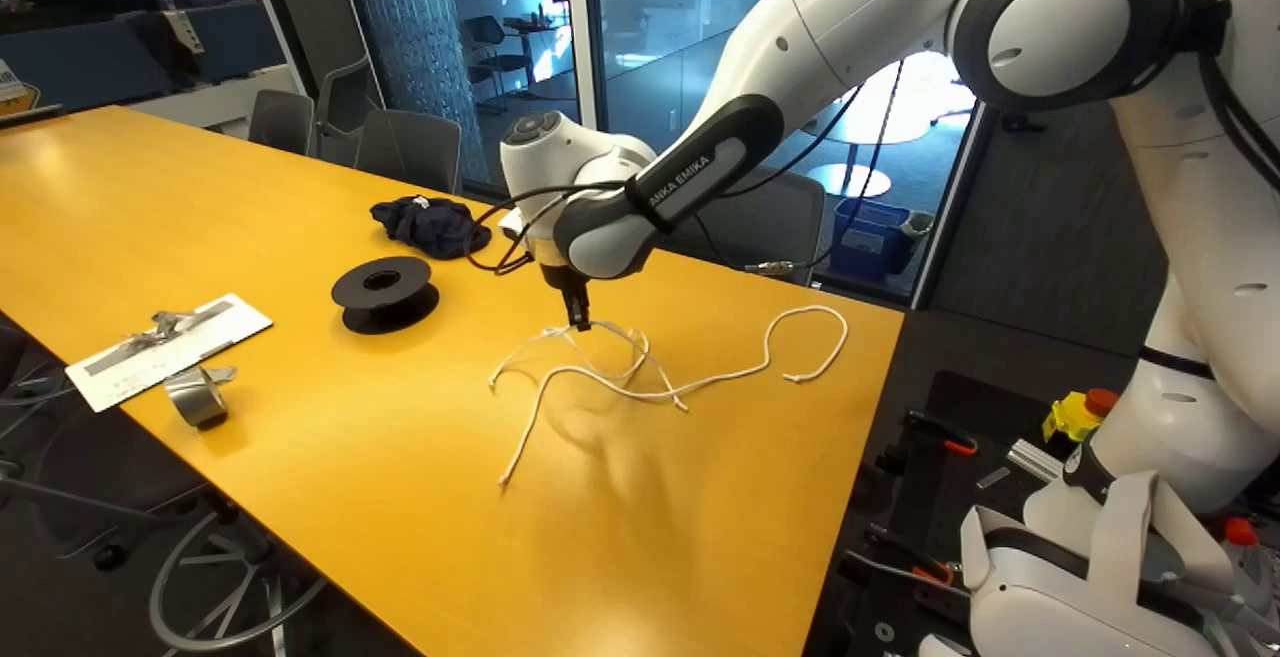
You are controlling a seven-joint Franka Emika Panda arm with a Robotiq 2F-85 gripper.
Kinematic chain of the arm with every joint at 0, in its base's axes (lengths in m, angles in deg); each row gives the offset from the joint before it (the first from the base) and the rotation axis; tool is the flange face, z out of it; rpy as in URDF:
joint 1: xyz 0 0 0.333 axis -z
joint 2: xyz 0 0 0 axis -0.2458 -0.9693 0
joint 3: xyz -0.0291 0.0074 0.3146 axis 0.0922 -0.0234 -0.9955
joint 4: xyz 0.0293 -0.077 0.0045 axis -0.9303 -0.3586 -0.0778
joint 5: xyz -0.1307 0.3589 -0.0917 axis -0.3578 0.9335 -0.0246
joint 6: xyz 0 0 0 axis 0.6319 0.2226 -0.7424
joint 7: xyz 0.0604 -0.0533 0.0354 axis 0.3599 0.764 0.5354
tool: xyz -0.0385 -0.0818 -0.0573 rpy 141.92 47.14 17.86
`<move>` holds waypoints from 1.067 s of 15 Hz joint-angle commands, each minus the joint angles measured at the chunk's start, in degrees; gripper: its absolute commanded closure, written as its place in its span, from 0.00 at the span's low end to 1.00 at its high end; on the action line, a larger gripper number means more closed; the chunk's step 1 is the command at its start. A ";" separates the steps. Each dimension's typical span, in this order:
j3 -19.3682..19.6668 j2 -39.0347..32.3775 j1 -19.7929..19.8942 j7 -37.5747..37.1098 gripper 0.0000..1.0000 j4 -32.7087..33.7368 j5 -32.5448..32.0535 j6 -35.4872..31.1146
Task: Separate the two white ropes
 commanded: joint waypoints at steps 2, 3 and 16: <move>2.42 6.40 -0.27 -4.93 0.97 3.04 -0.34 10.42; 2.82 7.41 -0.11 -6.12 0.97 3.84 -0.32 12.45; 6.24 12.49 1.34 -21.17 0.97 11.82 -4.79 26.61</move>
